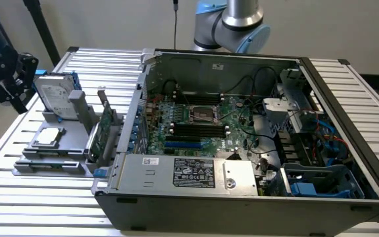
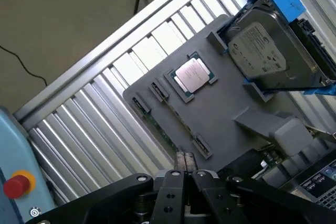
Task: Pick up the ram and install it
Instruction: 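Pick up the ram and move it above insertion slot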
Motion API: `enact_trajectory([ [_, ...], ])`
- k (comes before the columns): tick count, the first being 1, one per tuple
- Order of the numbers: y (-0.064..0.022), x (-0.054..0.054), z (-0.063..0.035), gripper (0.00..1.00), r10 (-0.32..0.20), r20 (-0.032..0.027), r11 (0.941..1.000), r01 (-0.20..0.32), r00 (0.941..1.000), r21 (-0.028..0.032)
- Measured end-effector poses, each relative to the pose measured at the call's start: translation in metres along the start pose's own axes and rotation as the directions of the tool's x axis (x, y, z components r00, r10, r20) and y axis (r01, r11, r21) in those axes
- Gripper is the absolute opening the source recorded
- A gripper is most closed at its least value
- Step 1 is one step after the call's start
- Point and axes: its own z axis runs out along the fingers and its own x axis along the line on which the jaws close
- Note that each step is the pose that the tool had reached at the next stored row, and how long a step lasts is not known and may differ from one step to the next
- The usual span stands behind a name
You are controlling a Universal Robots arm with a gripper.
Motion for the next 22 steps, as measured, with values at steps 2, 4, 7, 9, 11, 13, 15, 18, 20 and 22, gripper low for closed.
enact_trajectory([
  [2, 0.0000, 0.0000, 0.0002, 0.11, -0.038, -0.0010, 0.9993, 0.038, 0.9993, 0.0001],
  [4, 0.0000, 0.0000, 0.0005, 0.11, -0.074, -0.0018, 0.9973, 0.074, 0.9973, 0.0001],
  [7, 0.0000, 0.0000, 0.0008, 0.11, -0.127, -0.0031, 0.9920, 0.127, 0.9920, 0.0002],
  [9, 0.0000, 0.0000, 0.0011, 0.11, -0.164, -0.0040, 0.9865, 0.164, 0.9865, 0.0001],
  [11, 0.0000, 0.0000, 0.0014, 0.11, -0.199, -0.0048, 0.9800, 0.199, 0.9799, 0.0001],
  [13, 0.0000, 0.0000, 0.0016, 0.11, -0.234, -0.0057, 0.9722, 0.234, 0.9722, 0.0000],
  [15, 0.0000, 0.0000, 0.0019, 0.11, -0.270, -0.0066, 0.9628, 0.270, 0.9628, -0.0001],
  [18, 0.0000, 0.0000, 0.0022, 0.11, -0.322, -0.0079, 0.9469, 0.322, 0.9468, -0.0004],
  [20, 0.0000, 0.0000, 0.0025, 0.11, -0.355, -0.0087, 0.9347, 0.355, 0.9347, -0.0006],
  [22, 0.0000, 0.0000, 0.0028, 0.11, -0.390, -0.0096, 0.9207, 0.390, 0.9206, -0.0008],
])
